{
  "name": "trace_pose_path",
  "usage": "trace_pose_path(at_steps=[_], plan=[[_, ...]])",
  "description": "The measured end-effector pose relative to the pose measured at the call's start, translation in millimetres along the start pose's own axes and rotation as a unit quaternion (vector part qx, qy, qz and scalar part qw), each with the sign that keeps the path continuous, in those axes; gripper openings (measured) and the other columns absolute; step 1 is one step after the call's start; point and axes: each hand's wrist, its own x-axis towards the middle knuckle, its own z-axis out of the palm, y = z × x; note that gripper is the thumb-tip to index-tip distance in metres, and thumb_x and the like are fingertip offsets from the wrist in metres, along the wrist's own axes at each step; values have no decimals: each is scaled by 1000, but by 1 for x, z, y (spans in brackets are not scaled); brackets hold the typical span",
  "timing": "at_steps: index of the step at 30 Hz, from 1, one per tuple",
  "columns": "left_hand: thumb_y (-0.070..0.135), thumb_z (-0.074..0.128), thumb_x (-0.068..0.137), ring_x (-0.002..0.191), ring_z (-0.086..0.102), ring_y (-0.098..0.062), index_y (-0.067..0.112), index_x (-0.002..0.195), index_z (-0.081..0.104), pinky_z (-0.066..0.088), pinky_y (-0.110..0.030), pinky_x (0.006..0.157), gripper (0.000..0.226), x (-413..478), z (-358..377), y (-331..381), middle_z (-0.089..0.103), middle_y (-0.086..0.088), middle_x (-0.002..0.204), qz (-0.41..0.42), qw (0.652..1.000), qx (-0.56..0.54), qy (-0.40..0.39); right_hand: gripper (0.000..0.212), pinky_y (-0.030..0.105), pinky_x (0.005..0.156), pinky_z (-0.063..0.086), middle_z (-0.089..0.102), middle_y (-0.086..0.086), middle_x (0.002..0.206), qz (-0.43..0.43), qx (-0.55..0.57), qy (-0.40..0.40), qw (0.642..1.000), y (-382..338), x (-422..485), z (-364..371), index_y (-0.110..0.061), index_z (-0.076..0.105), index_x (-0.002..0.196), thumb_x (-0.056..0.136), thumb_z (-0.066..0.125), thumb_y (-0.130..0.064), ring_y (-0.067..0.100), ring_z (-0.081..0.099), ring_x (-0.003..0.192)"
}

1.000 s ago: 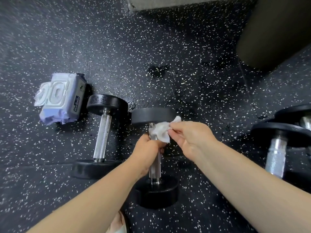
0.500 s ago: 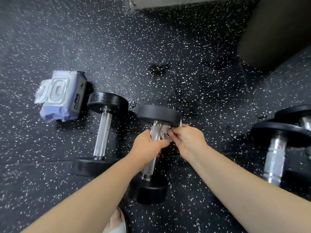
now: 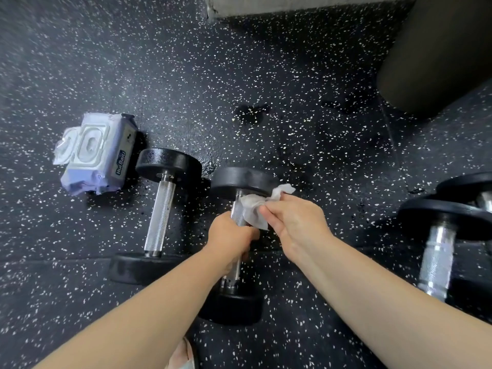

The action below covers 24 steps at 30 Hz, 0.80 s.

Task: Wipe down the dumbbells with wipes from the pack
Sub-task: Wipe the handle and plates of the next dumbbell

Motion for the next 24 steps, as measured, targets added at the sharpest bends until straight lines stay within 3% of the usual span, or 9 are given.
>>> trace_pose_path(at_steps=[1,3,6,9,13,16,19,22,24], plan=[[-7,63,70,44,42,-19,11,64,53,38,-28,45,21,-4,3,-1,48,-4,52,-16,999,-40,-8,14,38,92,54,63,20,94,0,0,11,1000,2,-2,-3,8,69,83,79,59,18,24,64,92],[-10,61,71,39,39,-16,11,63,52,35,-26,41,24,-11,13,-2,45,-2,48,-41,994,-101,-24,9,50,98,47,67,31,102,-11,-36,42,998,-2,-8,-6,13,60,83,78,56,20,29,66,102],[-8,64,70,37,39,-13,7,67,55,35,-24,41,17,-14,30,-4,47,-6,51,-50,991,-127,-20,21,55,92,49,64,16,73,-48,-115,63,990,0,4,-8,2,56,57,74,62,13,20,62,77],[-7,64,70,38,41,-12,11,66,51,37,-25,42,22,-11,38,-5,46,1,45,-36,993,-109,-11,26,52,81,56,54,10,73,-38,-152,99,983,6,28,-17,-12,50,64,72,61,10,20,52,67],[-9,60,72,36,37,-12,11,67,50,35,-24,41,23,-14,40,-4,45,-1,48,-29,994,-99,-30,24,23,46,53,64,11,77,17,-106,98,989,5,34,-24,-6,57,77,80,56,17,19,61,59],[-7,60,72,37,37,-12,12,66,49,34,-25,42,23,-16,38,-4,44,-1,48,-24,993,-106,-40,12,31,65,61,66,13,81,40,-93,77,992,-2,15,-21,2,58,83,83,60,14,21,66,66],[-9,56,73,36,38,-11,9,66,53,35,-24,41,20,-16,33,-4,45,-1,48,-32,993,-111,-31,20,55,94,48,56,11,67,3,-153,58,987,-4,0,-17,0,54,67,82,61,12,24,58,73],[-11,57,73,35,37,-11,6,71,51,33,-21,38,18,-18,30,-4,45,-7,53,-26,991,-125,-25,28,49,88,55,60,7,59,-31,-184,52,981,-2,0,-12,-4,54,56,78,64,11,22,64,69],[-11,58,73,35,36,-12,7,71,50,33,-21,38,20,-18,30,-7,44,-8,54,-31,991,-131,-18,17,47,83,58,68,12,68,-32,-204,63,976,2,11,-11,-1,62,64,76,66,10,27,71,74]])
